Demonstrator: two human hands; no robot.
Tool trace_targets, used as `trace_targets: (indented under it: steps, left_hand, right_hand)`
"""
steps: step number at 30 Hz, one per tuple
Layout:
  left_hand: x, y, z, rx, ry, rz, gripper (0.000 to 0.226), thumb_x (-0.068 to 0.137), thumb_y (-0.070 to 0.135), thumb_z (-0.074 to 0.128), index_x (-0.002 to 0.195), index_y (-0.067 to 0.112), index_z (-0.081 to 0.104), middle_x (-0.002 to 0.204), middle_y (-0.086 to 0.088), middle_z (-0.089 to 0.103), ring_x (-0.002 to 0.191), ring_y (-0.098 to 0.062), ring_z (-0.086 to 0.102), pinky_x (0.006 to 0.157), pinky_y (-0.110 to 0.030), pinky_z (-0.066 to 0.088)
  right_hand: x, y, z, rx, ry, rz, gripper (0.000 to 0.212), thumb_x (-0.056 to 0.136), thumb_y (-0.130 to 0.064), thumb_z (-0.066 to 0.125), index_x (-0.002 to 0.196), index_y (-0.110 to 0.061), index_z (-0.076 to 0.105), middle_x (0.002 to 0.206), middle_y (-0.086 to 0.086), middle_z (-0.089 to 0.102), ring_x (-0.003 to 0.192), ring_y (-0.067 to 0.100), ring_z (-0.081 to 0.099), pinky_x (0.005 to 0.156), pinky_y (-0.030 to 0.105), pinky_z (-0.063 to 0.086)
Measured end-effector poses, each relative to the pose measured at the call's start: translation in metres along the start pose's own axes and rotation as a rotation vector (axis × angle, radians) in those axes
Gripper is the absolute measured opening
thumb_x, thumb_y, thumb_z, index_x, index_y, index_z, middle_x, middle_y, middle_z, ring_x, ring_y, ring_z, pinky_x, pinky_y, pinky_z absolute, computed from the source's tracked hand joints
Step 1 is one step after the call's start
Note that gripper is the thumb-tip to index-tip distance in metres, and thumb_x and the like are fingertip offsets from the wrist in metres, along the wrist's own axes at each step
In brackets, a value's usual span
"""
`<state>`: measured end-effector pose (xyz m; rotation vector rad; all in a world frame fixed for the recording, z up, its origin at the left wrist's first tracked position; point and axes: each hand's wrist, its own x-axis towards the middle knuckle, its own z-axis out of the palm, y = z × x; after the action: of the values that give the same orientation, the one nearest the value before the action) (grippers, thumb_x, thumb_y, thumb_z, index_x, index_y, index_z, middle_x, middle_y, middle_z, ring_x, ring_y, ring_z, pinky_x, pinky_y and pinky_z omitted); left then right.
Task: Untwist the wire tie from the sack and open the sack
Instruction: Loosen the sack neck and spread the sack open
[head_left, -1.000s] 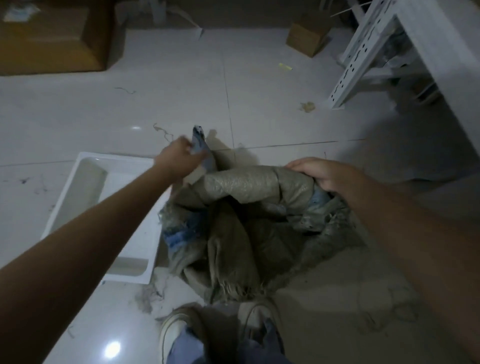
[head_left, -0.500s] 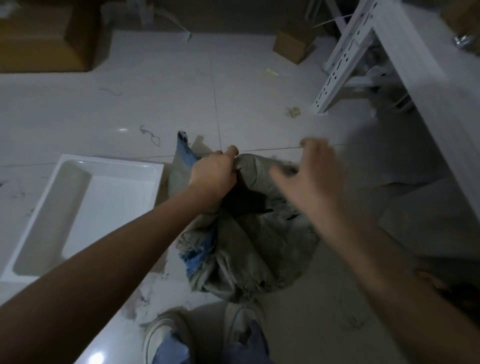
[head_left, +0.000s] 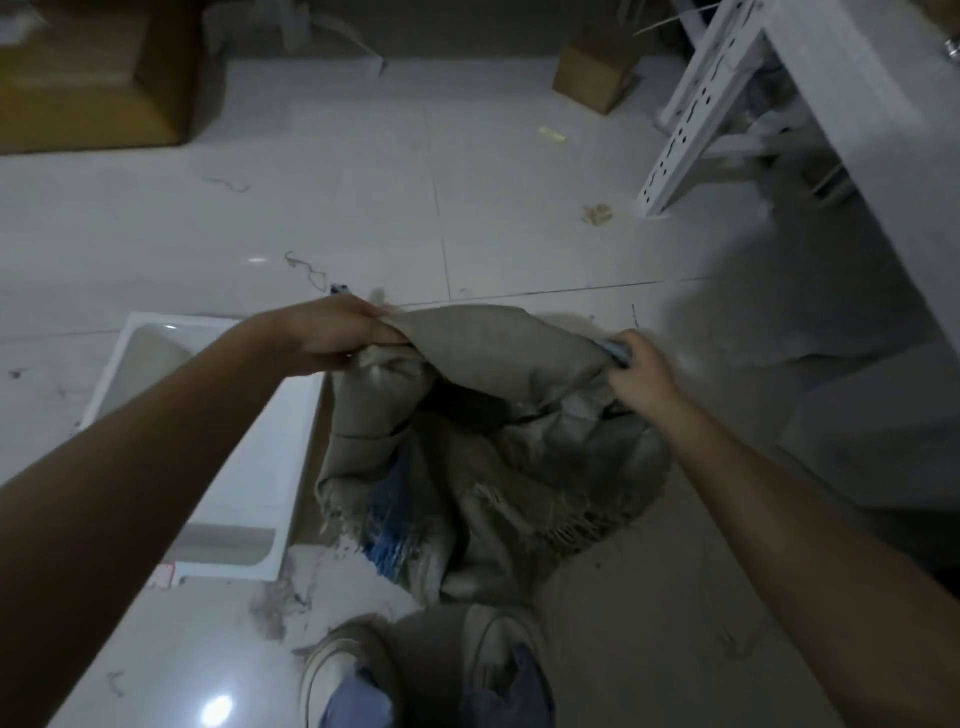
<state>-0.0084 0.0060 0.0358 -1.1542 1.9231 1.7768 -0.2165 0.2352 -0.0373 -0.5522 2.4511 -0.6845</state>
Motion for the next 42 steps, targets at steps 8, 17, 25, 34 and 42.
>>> trace_targets:
  steps: [8,17,25,34,42]
  left_hand:
    - [0.016,-0.035,-0.02,-0.408,0.041,-0.215,0.019,0.093,0.028,0.048,0.092,0.016,0.063,0.064,0.0,0.075,0.073,-0.018,0.068,0.069,-0.031,0.051]
    - [0.034,-0.051,-0.003,-0.669,0.048,-0.173,0.055,0.089,0.025,0.045,0.044,0.01,0.072,0.051,-0.005,0.07,0.045,-0.015,0.068,0.04,-0.02,0.053]
    - [0.037,-0.075,0.027,-0.398,0.386,-0.334,0.047,0.084,0.037,0.057,0.117,0.005,0.059,0.09,-0.011,0.062,0.082,-0.03,0.06,0.085,-0.035,0.047]
    - [0.0,-0.094,0.118,1.218,0.413,1.003,0.026,0.075,0.023,0.046,0.085,0.01,0.066,0.079,-0.01,0.067,0.073,-0.023,0.059,0.064,-0.032,0.046]
    - [0.022,-0.137,0.103,1.43,-0.043,0.042,0.087,0.08,0.067,0.044,0.149,0.018,0.02,0.153,-0.012,0.025,0.141,-0.03,0.026,0.117,-0.041,0.018]
  right_hand:
    - [0.013,0.014,-0.031,0.737,-0.29,0.279,0.02,0.089,-0.005,0.046,0.086,-0.011,0.065,0.072,0.006,0.069,0.055,0.014,0.067,0.056,0.021,0.058]
    - [0.017,0.011,-0.007,0.996,-0.304,0.264,0.036,0.082,-0.02,0.053,0.054,-0.014,0.076,0.058,0.002,0.073,0.055,0.016,0.069,0.049,0.016,0.054]
    - [-0.009,-0.016,0.019,-0.032,0.199,-0.368,0.012,0.088,-0.012,0.055,0.099,-0.008,0.058,0.1,0.008,0.06,0.091,0.021,0.058,0.075,0.022,0.042]
    - [-0.091,-0.026,0.093,-0.718,-0.547,-0.915,0.053,0.076,-0.051,0.064,0.114,-0.014,0.062,0.113,0.01,0.067,0.106,0.025,0.061,0.099,0.035,0.045]
    - [-0.095,0.018,0.089,-0.989,-0.761,-0.569,0.081,0.081,-0.076,0.007,0.149,-0.033,0.015,0.146,0.011,0.046,0.138,0.025,0.035,0.115,0.048,0.014]
